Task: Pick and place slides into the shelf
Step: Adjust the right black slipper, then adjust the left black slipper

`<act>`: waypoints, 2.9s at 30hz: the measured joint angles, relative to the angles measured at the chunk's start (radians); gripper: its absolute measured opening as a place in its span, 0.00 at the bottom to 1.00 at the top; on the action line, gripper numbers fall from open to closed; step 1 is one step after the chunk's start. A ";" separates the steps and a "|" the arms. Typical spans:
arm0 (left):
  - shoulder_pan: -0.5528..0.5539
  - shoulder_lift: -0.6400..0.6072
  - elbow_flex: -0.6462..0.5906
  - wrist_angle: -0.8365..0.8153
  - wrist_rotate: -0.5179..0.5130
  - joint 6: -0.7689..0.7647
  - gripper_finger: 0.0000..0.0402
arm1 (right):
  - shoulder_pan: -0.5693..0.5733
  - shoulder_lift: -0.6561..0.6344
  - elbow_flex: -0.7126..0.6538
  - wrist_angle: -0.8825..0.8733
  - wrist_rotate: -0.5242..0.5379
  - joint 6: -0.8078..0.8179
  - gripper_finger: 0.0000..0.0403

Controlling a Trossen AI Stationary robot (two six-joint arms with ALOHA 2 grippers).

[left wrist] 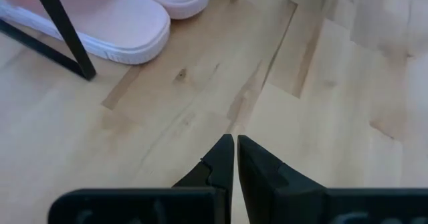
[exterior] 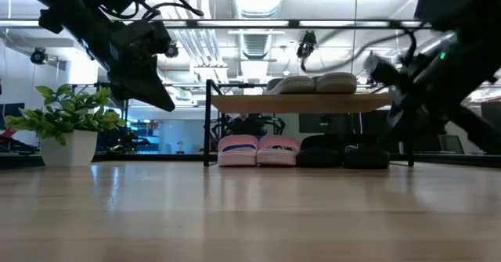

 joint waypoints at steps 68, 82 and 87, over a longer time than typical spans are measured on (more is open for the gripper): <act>0.001 0.001 -0.002 0.008 -0.101 0.092 0.02 | -0.358 0.180 -0.048 0.685 -0.109 -0.584 0.03; 0.001 0.001 -0.002 0.007 -0.100 0.092 0.02 | -0.438 0.197 -0.025 0.677 -0.108 -0.739 0.03; 0.001 0.001 -0.002 0.006 -0.100 0.092 0.02 | -0.441 0.195 -0.025 0.630 -0.109 -0.739 0.03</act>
